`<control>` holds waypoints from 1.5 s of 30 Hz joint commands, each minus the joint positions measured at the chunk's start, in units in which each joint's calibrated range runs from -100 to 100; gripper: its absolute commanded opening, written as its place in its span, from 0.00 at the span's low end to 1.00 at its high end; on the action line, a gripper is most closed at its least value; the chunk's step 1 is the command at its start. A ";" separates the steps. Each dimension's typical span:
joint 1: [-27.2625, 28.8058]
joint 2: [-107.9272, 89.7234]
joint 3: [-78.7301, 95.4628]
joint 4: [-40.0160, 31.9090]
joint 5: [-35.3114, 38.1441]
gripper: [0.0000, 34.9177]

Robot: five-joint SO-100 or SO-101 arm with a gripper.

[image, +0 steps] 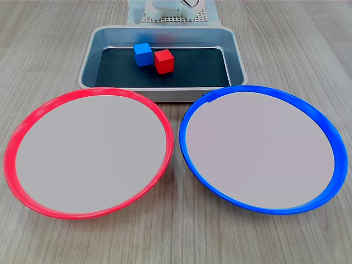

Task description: Move two blocks from tray to matching dishes

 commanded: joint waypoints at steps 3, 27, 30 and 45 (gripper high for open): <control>6.42 6.94 -0.25 -4.44 7.72 0.48; 0.11 11.03 8.95 -14.76 8.74 0.01; -1.77 11.37 -3.43 -5.43 6.94 0.00; -30.47 34.48 -34.20 -28.46 -10.16 0.01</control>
